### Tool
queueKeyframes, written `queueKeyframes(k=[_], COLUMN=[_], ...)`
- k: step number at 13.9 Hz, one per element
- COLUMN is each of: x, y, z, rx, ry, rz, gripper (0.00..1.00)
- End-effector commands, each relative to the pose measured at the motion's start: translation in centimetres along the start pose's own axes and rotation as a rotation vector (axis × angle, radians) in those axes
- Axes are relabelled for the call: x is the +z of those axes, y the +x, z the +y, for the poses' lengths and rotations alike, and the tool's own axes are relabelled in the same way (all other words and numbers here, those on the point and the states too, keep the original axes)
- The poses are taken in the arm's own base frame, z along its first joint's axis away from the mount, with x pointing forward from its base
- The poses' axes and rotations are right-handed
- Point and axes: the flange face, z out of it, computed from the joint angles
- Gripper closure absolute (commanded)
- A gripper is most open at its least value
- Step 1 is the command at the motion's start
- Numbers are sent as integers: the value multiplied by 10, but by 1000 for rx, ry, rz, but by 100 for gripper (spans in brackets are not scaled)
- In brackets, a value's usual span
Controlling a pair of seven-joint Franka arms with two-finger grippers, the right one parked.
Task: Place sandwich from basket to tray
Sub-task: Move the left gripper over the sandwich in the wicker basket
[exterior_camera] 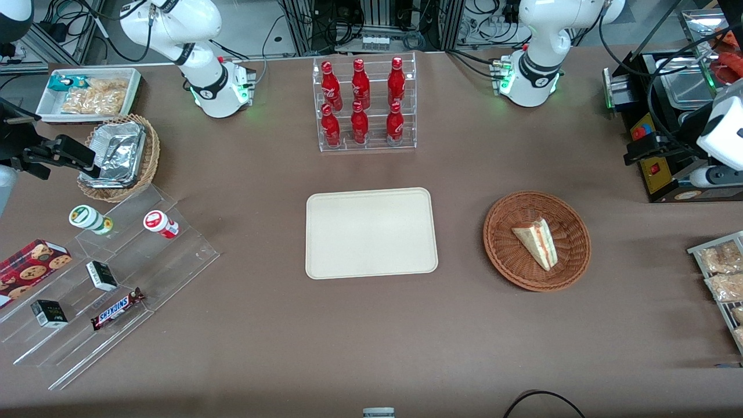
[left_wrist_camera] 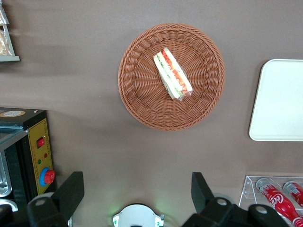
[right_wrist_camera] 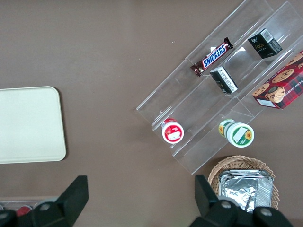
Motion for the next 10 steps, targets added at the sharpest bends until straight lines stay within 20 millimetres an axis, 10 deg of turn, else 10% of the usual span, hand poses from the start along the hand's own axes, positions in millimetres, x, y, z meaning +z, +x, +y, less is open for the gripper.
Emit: queueKeyframes(k=[1, 3, 10], x=[-6, 1, 121], y=[-20, -16, 20], z=[0, 4, 38], rx=[6, 10, 61], ry=[20, 22, 40], rz=[6, -8, -77], gripper=[0, 0, 0])
